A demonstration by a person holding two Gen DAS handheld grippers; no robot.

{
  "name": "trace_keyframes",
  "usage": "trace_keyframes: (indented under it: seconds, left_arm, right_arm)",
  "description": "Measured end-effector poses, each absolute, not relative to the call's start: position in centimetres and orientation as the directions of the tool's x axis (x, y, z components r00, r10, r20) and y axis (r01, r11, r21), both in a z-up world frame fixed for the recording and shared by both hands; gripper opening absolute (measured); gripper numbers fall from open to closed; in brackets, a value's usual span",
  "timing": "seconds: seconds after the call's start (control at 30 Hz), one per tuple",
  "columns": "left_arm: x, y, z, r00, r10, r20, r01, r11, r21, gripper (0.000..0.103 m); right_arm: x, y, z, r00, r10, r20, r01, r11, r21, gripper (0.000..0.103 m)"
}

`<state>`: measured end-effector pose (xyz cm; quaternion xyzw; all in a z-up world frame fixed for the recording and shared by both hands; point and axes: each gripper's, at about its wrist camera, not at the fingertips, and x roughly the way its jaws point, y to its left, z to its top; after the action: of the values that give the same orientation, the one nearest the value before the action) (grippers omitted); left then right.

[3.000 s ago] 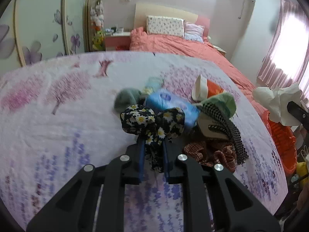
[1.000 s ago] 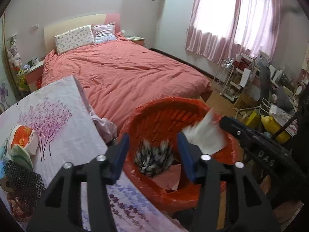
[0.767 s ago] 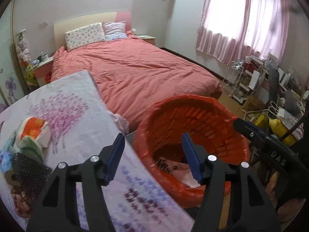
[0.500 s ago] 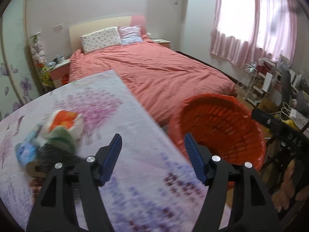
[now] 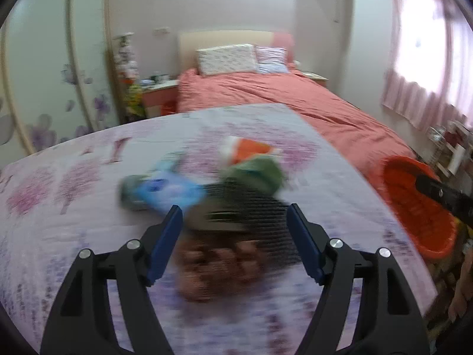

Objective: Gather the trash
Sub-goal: 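Move both tools back to the pile, right tool toward the checkered mesh cloth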

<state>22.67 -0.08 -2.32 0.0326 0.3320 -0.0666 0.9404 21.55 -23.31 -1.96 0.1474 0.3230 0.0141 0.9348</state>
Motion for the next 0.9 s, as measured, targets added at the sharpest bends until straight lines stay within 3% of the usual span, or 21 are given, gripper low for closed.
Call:
trace_keyframes:
  seconds: [0.4,0.9]
  left_arm:
    - [22.2,9.2,-2.8,0.776,0.01,-0.63,-0.011,1.0,0.003,0.074]
    - [22.0,11.6,-4.0,0.754,0.015,-0.657,-0.039,0.999,-0.022,0.075]
  right_arm:
    - [25.8,-13.7,-4.2,0.701,0.224,-0.677,-0.084,0.969,0.234,0.044]
    - [28.1,-11.3,-5.6,0.651,0.269,-0.71,-0.082,0.955,0.286,0.044]
